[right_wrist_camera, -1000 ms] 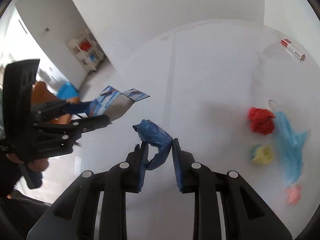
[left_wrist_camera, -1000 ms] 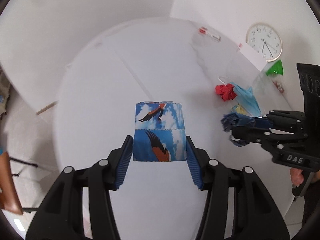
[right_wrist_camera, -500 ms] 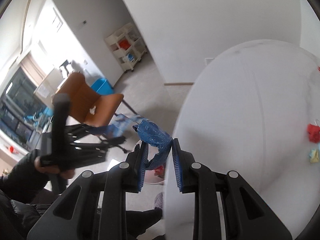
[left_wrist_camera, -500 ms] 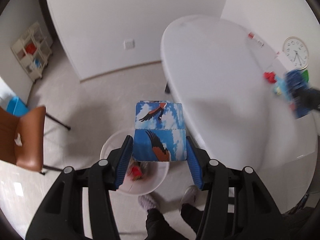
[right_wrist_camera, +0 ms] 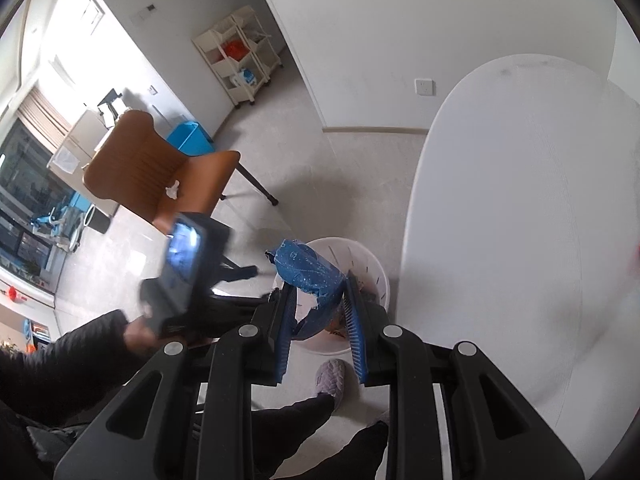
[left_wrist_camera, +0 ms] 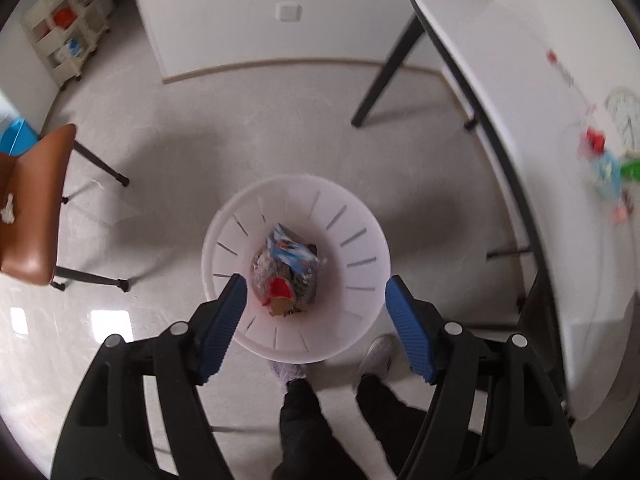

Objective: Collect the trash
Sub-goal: 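Carry the box pieces over the wastebasket and open both tools, then move both open tools back over the table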

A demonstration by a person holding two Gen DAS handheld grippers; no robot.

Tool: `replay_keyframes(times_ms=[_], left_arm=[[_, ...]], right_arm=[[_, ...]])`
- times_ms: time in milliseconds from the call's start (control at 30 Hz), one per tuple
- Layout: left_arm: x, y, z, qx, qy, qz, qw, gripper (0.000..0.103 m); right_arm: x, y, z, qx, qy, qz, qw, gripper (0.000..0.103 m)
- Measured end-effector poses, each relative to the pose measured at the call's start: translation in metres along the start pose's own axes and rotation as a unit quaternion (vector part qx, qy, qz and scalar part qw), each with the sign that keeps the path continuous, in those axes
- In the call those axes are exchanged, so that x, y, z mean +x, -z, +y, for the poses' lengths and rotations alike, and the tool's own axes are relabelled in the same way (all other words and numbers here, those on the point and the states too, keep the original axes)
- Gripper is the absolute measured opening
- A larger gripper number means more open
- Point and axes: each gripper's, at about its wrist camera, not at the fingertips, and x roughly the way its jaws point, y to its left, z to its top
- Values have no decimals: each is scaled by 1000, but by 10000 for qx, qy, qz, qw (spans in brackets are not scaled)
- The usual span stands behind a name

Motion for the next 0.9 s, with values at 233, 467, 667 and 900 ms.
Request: replay_keyframes(times_ms=[233,467,667,900], left_arm=[[-94,5,46,-710,-433,-815,9932,90],[-139,18,85,-963,-835,-1068,9861,95],[-140,30,99,-1132,-970,-974,9840,95],[-146,30,90,-991,-1042,-950,9850,95]], right_arm=[[45,-11,25,-238,306,210,9990,25],[133,-2,46,-471,208,701,9962,27],[198,20,49,-376,425,1048,9929,81],[183,16,54,-356,610,999,9925,91]])
